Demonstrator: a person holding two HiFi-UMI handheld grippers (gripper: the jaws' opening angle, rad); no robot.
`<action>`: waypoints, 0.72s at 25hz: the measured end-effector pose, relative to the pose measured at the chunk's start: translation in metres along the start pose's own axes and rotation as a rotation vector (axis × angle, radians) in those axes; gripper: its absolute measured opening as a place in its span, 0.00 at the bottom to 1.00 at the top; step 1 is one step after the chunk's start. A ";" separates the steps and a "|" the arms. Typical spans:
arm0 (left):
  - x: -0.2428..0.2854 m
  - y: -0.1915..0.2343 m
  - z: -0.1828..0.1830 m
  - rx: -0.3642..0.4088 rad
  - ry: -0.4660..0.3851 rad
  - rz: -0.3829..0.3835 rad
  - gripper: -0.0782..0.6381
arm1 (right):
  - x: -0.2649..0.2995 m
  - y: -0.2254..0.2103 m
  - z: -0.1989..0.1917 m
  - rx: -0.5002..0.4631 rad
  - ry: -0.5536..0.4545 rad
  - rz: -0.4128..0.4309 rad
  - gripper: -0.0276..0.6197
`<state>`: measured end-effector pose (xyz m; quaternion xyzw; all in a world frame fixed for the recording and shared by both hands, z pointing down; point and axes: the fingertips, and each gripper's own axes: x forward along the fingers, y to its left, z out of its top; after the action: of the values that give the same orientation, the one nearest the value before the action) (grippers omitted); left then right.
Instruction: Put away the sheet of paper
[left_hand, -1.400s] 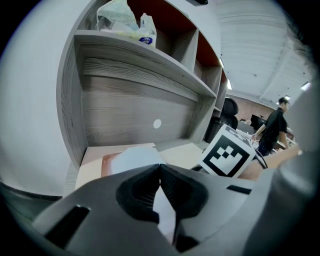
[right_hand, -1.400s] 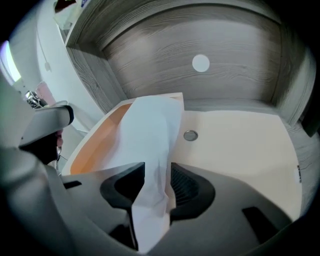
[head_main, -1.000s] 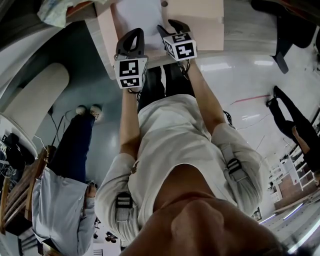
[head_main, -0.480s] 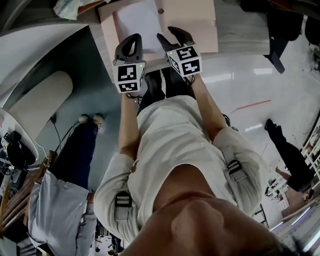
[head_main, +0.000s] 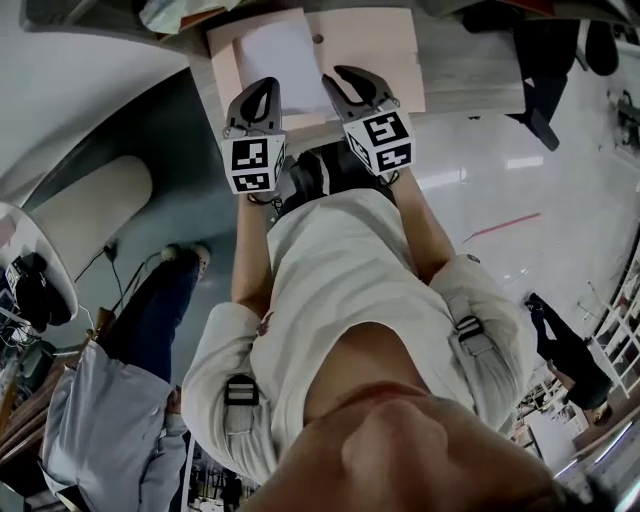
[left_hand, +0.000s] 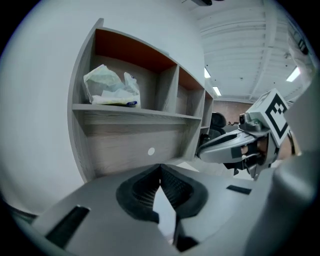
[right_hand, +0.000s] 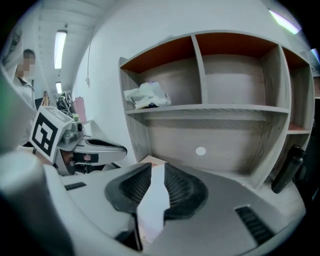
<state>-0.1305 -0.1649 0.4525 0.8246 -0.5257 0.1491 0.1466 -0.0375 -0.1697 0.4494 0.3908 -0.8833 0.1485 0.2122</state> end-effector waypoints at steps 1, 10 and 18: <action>-0.003 -0.002 0.004 0.003 -0.008 -0.003 0.14 | -0.004 0.003 0.004 -0.011 -0.005 0.004 0.18; -0.023 -0.015 0.024 0.021 -0.038 -0.035 0.14 | -0.029 0.016 0.020 -0.057 -0.053 -0.004 0.09; -0.035 -0.022 0.028 0.029 -0.058 -0.055 0.14 | -0.032 0.031 0.020 -0.085 -0.062 0.004 0.08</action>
<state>-0.1219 -0.1376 0.4113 0.8446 -0.5048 0.1288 0.1236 -0.0466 -0.1374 0.4134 0.3843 -0.8957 0.0989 0.2007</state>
